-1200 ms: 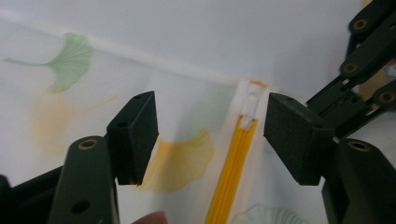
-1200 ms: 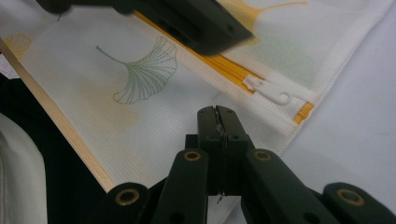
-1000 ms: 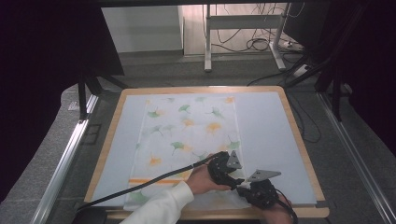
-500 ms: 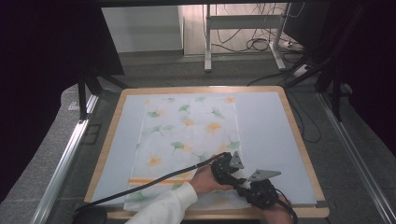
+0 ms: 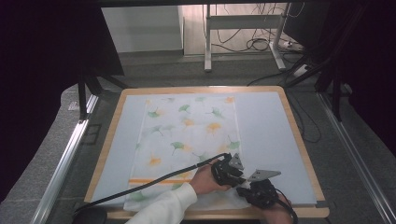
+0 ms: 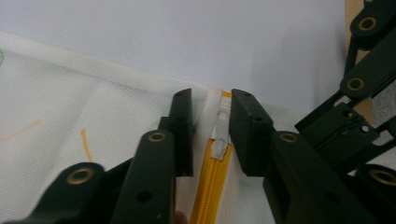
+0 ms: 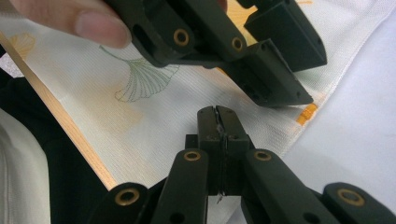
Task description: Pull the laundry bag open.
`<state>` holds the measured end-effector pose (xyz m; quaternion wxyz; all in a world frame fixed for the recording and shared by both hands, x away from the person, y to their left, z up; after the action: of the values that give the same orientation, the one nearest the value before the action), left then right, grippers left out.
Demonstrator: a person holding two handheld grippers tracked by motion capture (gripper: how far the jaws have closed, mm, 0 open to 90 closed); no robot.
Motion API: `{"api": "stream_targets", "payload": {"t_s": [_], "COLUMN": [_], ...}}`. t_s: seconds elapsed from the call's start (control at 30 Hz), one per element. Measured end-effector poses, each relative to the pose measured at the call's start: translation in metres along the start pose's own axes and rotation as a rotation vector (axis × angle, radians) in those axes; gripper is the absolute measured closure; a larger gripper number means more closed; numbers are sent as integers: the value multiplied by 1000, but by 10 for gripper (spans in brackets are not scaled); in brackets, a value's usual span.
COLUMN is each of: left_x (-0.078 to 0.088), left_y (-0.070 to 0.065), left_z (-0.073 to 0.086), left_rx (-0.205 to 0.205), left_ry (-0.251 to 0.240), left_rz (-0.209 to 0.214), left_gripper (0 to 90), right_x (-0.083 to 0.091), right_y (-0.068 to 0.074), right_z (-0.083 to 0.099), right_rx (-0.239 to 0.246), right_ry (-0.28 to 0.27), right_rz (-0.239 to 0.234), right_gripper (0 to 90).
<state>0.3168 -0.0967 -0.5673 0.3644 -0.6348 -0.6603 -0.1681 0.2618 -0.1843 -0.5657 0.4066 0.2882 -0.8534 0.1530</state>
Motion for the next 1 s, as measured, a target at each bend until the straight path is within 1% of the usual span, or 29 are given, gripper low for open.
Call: {"api": "stream_targets", "payload": {"t_s": [0.07,0.23,0.3,0.4,0.57,0.63,0.7,0.73,0.8,0.87,0.93,0.97,1.0], "left_x": [1,2,2,2,2,2,2,1,1,2,2,2,2], "left_y": [0,-2,-3,-3,-3,-3,-3,-4,-5,-5,-4,-4,-4], "left_z": [0,0,0,0,0,0,0,0,0,0,1,0,0], "left_rx": [-4,2,3,-10,-17,-19,-34,-31,-37,-50,-50,-50,-39], "left_ry": [9,15,8,3,-3,-3,7,-3,-3,7,8,9,0], "left_rz": [-2,-7,-13,-30,-41,-46,-57,-59,-67,-73,-74,-75,-69], "left_gripper": [746,803,809,811,795,772,732,710,678,674,686,706,726], "right_x": [0,0,0,0,0,0,0,0,0,0,0,0,0], "right_y": [0,0,0,0,0,0,0,0,0,0,0,0,0], "right_z": [0,0,0,0,0,0,0,0,0,0,0,0,0], "right_rx": [-1,-1,-1,0,0,-3,-3,-3,-2,-4,-4,-4,-4], "right_ry": [0,0,1,1,1,0,1,1,1,0,1,1,1], "right_rz": [0,0,-1,1,0,-4,-4,-4,-4,-1,-4,-4,-4], "right_gripper": [890,890,890,890,890,890,890,890,890,890,890,890,890]}}
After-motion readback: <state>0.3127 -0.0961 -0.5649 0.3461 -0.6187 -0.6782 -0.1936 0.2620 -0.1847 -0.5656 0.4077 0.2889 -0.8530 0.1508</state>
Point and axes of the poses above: each handheld gripper's, and its own axes: x roughly backward along the jaws, z roughly out of its underside, y roughly to its left, the point moved 6 cm from there along -x, roughly forward along the jaws, and after that the axes turned 13 degrees about z, right-handed, at the moved point
